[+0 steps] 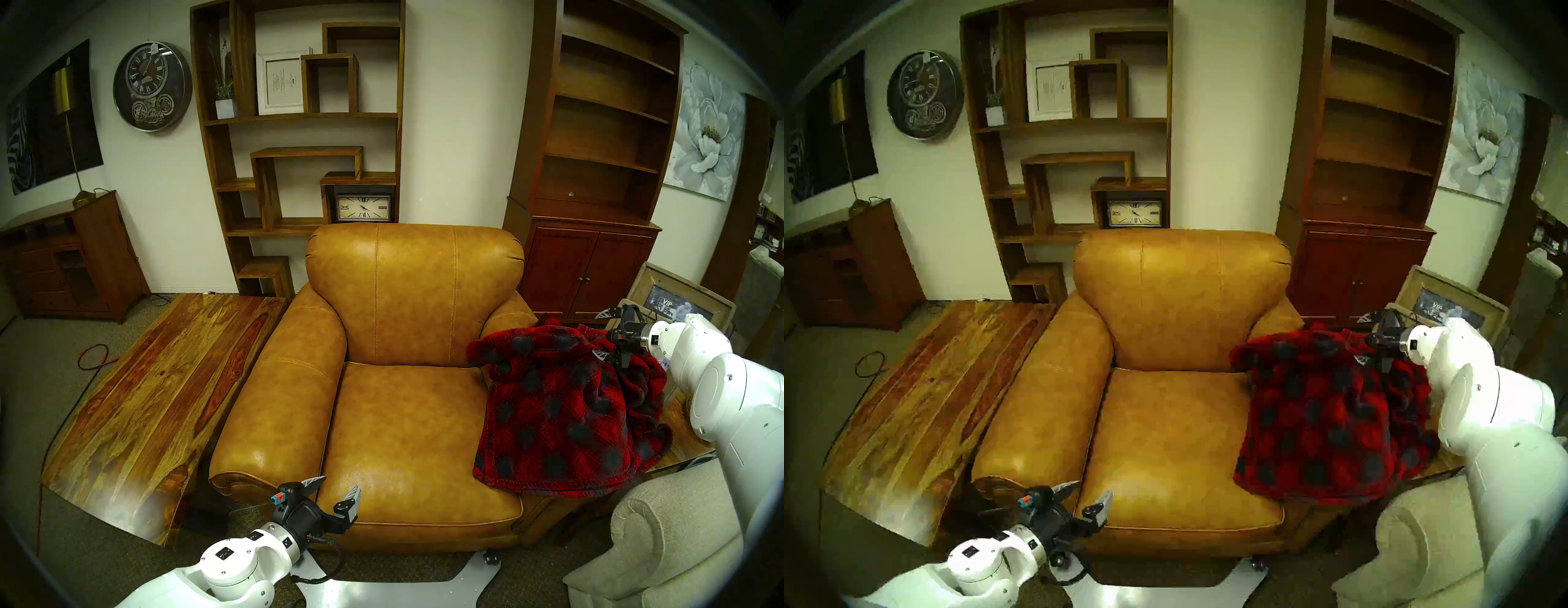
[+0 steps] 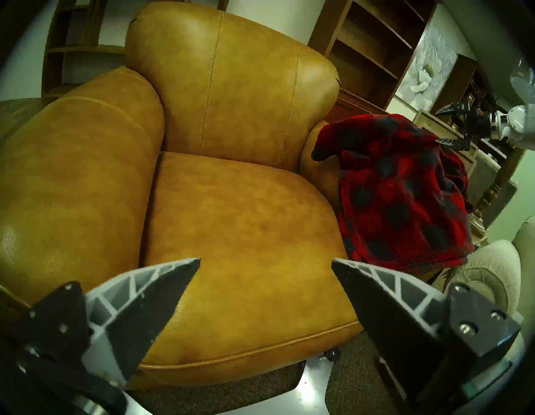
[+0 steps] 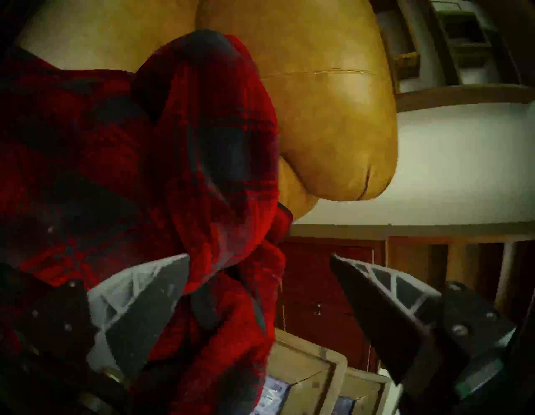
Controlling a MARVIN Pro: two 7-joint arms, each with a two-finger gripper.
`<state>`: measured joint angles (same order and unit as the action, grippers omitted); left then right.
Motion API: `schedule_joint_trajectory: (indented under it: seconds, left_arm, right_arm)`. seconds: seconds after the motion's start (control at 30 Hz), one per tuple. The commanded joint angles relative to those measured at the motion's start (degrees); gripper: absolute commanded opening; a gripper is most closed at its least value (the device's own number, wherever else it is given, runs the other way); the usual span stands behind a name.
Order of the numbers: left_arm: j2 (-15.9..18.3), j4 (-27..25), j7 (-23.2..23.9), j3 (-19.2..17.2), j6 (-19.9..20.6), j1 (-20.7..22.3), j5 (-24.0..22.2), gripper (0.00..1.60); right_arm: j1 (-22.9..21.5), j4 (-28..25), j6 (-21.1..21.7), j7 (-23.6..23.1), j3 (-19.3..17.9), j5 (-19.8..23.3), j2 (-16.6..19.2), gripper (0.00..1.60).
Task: Move the blanket from sofa and drape it over the sofa arm
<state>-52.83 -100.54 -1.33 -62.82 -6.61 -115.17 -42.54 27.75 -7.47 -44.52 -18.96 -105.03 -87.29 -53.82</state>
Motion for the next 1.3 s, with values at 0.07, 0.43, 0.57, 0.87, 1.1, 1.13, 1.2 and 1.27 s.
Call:
schedule_joint_trajectory:
  seconds: [0.07, 0.43, 0.57, 0.87, 1.1, 1.13, 1.2, 1.27]
  left_arm:
    - [0.1, -1.0, 0.1, -0.1, -0.1, 0.0, -0.1, 1.6]
    - [0.3, -1.5, 0.0, -0.2, 0.1, -0.3, -0.3, 1.6]
    - [0.3, -1.4, 0.0, -0.2, 0.1, -0.2, -0.3, 1.6]
    - [0.3, -1.3, 0.0, -0.1, 0.0, -0.2, -0.3, 1.6]
    - [0.3, -1.3, 0.1, -0.1, 0.0, -0.1, -0.3, 1.6]
    - [0.3, -1.2, 0.1, -0.1, 0.0, -0.1, -0.3, 1.6]
    - [0.3, -1.2, 0.1, -0.1, -0.1, -0.1, -0.3, 1.6]
    - [0.3, -1.2, 0.1, -0.1, -0.1, -0.1, -0.3, 1.6]
  right_arm:
    - [-5.8, 0.9, -2.8, 3.3, -8.7, 8.7, -0.3, 1.6]
    - [-2.0, 1.7, -2.0, -2.2, -17.9, 17.2, -4.1, 1.6]
    - [0.8, 1.7, -2.4, -3.4, -23.6, 23.7, -5.8, 1.6]
    - [4.9, 1.7, -3.4, -9.9, -31.5, 37.2, -8.2, 1.6]
    - [6.3, 1.7, 0.2, -18.4, -26.3, 31.7, -8.1, 1.6]
    - [6.8, 1.7, -0.3, -19.4, -25.8, 31.0, -8.0, 1.6]
    - [7.8, 1.7, 0.4, -22.0, -25.2, 30.2, -7.4, 1.6]
    - [8.2, 1.7, -0.3, -24.5, -24.5, 29.4, -6.4, 1.6]
